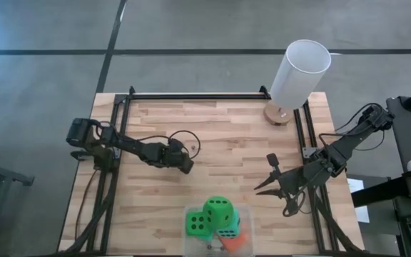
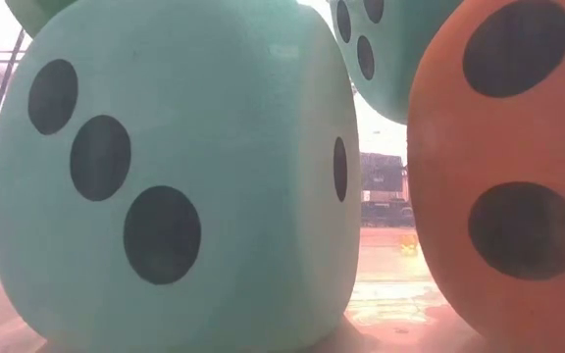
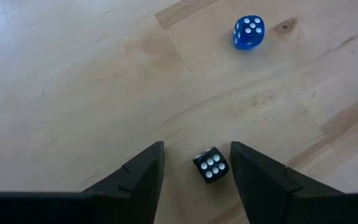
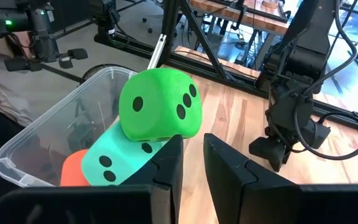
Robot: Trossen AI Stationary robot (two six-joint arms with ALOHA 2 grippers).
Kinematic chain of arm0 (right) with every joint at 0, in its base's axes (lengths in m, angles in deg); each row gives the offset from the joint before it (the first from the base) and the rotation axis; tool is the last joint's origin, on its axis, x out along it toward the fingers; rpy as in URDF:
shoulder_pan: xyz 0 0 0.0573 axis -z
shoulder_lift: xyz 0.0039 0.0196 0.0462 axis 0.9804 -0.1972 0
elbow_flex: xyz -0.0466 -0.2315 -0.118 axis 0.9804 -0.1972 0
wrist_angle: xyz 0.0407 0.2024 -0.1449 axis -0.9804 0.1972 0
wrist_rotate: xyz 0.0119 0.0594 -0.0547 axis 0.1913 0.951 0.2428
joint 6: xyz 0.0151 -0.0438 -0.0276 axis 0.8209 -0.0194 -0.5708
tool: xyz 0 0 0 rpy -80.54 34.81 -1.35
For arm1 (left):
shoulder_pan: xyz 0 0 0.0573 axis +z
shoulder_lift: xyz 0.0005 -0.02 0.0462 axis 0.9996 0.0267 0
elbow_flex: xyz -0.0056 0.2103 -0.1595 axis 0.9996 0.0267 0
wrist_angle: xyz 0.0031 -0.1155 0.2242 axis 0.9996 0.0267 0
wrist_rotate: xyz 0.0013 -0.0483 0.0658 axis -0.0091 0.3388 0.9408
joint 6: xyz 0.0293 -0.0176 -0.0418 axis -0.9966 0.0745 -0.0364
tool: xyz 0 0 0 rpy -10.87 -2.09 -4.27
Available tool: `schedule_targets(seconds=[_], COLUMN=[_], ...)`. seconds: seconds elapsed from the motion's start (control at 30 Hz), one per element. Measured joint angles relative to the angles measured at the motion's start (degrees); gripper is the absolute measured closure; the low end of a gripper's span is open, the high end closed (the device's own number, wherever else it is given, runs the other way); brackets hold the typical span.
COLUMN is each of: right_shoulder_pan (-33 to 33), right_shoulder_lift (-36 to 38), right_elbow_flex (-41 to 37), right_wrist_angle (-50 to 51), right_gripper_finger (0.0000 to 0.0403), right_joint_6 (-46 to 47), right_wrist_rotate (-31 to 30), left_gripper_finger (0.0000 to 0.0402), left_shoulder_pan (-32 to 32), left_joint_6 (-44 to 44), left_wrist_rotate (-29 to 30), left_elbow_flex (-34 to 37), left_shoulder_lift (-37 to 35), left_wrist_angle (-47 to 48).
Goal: Pick & Place Dice
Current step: Put the small black dice into the transparent bin
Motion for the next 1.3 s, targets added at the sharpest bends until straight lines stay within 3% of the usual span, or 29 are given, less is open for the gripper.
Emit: schedule_targets(seconds=[0.9, 1.3], right_shoulder_pan=[0.0, 0.0], right_shoulder_lift=[0.0, 0.0], right_elbow_flex=[0.0, 0.0], right_wrist_angle=[0.0, 0.0], right_gripper_finger=[0.0346, 0.0338], right_joint_6=[0.5, 0.3], right_wrist_rotate=[0.0, 0.0], left_gripper_finger=[0.0341, 0.0347], left_shoulder_pan=[0.0, 0.0], left_joint_6=[2.0, 2.0], left_wrist_rotate=[0.7, 0.8], left_elbow_flex=[0.1, 0.1], left_shoulder_lift=[0.1, -0.4], left_wrist_angle=[0.3, 0.8])
